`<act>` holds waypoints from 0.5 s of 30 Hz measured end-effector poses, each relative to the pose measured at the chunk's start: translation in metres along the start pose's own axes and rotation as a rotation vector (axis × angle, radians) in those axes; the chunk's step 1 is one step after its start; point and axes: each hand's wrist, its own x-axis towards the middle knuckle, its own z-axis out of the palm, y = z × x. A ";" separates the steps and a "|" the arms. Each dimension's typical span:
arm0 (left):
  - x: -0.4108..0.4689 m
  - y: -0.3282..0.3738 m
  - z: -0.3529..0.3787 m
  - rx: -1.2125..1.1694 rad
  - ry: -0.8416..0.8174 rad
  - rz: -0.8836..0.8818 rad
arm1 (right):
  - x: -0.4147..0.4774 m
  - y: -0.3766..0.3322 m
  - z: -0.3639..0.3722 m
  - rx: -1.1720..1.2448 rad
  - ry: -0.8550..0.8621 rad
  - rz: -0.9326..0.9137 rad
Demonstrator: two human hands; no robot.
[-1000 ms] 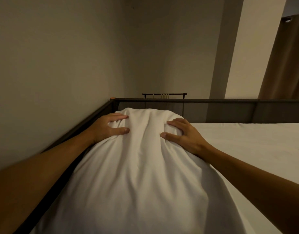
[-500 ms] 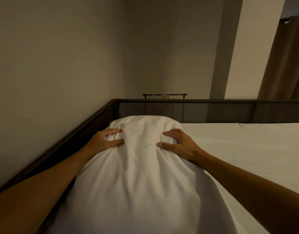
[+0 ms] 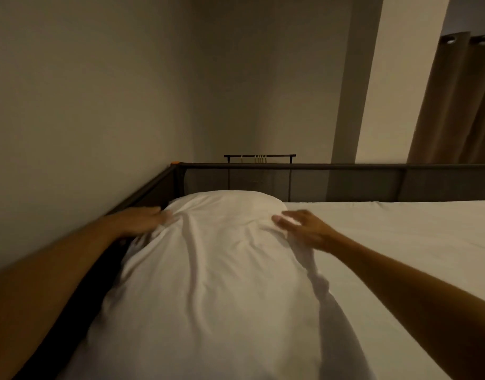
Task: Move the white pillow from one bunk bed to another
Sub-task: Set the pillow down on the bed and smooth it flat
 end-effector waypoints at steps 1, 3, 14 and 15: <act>0.004 0.005 -0.005 0.050 0.049 -0.019 | 0.008 -0.004 -0.006 -0.044 0.035 -0.002; 0.014 0.021 -0.007 0.167 0.116 0.034 | 0.025 -0.016 -0.013 -0.124 0.077 -0.039; 0.058 0.069 0.055 0.162 0.021 0.215 | 0.064 -0.052 0.054 -0.292 -0.069 -0.180; 0.057 0.064 0.057 0.141 0.022 0.206 | 0.063 -0.047 0.059 -0.304 -0.080 -0.172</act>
